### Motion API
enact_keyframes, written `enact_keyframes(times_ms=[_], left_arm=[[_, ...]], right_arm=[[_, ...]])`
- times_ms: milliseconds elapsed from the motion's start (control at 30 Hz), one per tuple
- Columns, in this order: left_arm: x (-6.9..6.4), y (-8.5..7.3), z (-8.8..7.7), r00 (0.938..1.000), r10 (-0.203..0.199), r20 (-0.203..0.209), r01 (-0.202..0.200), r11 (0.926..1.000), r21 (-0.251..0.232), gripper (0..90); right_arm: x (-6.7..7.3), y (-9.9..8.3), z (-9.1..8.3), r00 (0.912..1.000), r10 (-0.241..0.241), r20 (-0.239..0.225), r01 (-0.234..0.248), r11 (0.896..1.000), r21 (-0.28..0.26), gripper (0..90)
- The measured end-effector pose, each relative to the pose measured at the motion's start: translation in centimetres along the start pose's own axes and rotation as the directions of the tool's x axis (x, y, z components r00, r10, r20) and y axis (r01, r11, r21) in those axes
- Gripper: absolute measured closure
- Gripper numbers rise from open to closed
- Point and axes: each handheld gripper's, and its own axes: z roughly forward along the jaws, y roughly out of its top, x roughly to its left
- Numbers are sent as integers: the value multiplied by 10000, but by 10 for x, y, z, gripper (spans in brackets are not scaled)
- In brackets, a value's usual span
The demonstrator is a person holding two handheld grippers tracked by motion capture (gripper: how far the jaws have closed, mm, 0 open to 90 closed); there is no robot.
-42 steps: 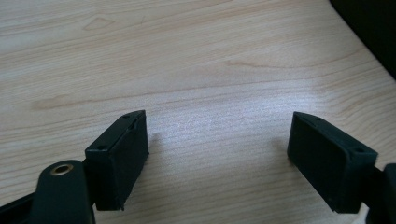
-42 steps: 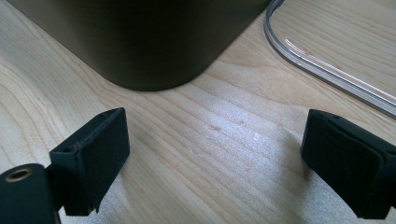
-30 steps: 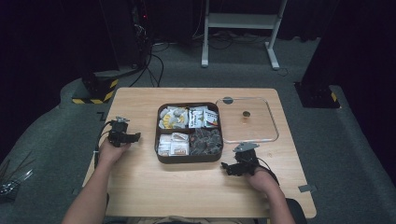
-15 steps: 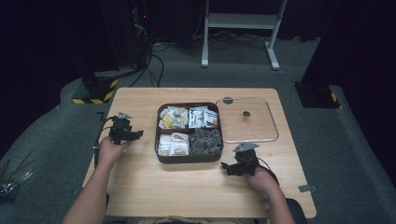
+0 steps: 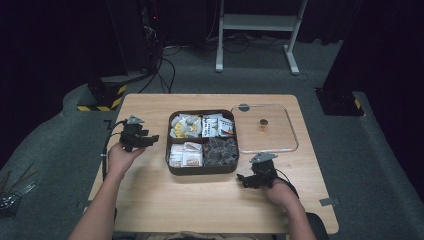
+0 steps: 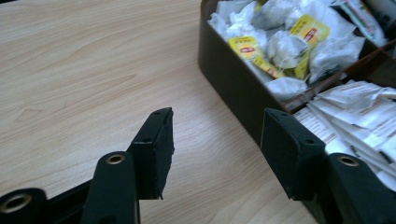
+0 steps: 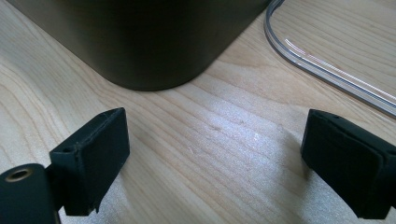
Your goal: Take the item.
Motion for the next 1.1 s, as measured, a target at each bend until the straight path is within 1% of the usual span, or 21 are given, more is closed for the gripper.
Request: enact_keyframes(times_ms=[33, 100, 167, 267, 333, 433, 533, 633, 667, 833, 1033, 1067, 1100], left_arm=[[-2, 1, -1, 10000, 2, 67, -2, 10000, -55, 447], [-6, 3, -2, 9996, 291, 31, -290, 9994, -212, 455], [-9, 5, -2, 9988, 460, 142, -456, 9985, -288, 453], [-14, 8, 1, 9978, 472, 463, -462, 9986, -240, 453], [-17, 10, 1, 9963, 571, 647, -554, 9980, -289, 464], [-22, 12, 2, 9942, 691, 822, -664, 9972, -348, 479], [-27, 15, 3, 9917, 727, 1060, -688, 9968, -404, 494], [-31, 19, 5, 9875, 713, 1402, -661, 9969, -415, 498], [-34, 20, 6, 9852, 717, 1559, -662, 9970, -407, 502], [-42, 24, 12, 9794, 964, 1772, -913, 9952, -363, 519], [-47, 26, 20, 9715, 896, 2195, -868, 9960, -226, 541], [-48, 26, 23, 9691, 865, 2309, -843, 9963, -192, 545], [-48, 26, 24, 9690, 842, 2322, -822, 9964, -184, 550]], right_arm=[[0, 0, 0, 10000, -11, 0, 11, 10000, -4, 78], [0, 0, 0, 10000, -14, -2, 14, 10000, -3, 78], [0, 0, 0, 10000, -12, 0, 12, 10000, -4, 78], [0, 0, 0, 10000, -16, 7, 16, 10000, -6, 78], [0, 0, 0, 10000, 6, 12, -6, 10000, 2, 78], [0, -1, -1, 10000, 46, 22, -46, 10000, 11, 78], [1, -1, -1, 10000, 53, 37, -53, 10000, 10, 78], [1, -1, -1, 10000, 56, 53, -56, 10000, 5, 78], [1, -1, -1, 10000, 55, 61, -55, 10000, 2, 78], [1, -1, -1, 9999, 95, 106, -95, 10000, -2, 78], [1, -2, -2, 9998, 138, 152, -138, 9999, 0, 78], [1, -2, -2, 9997, 161, 161, -161, 9999, 4, 78], [2, -2, -2, 9996, 195, 184, -196, 9998, 3, 78]])
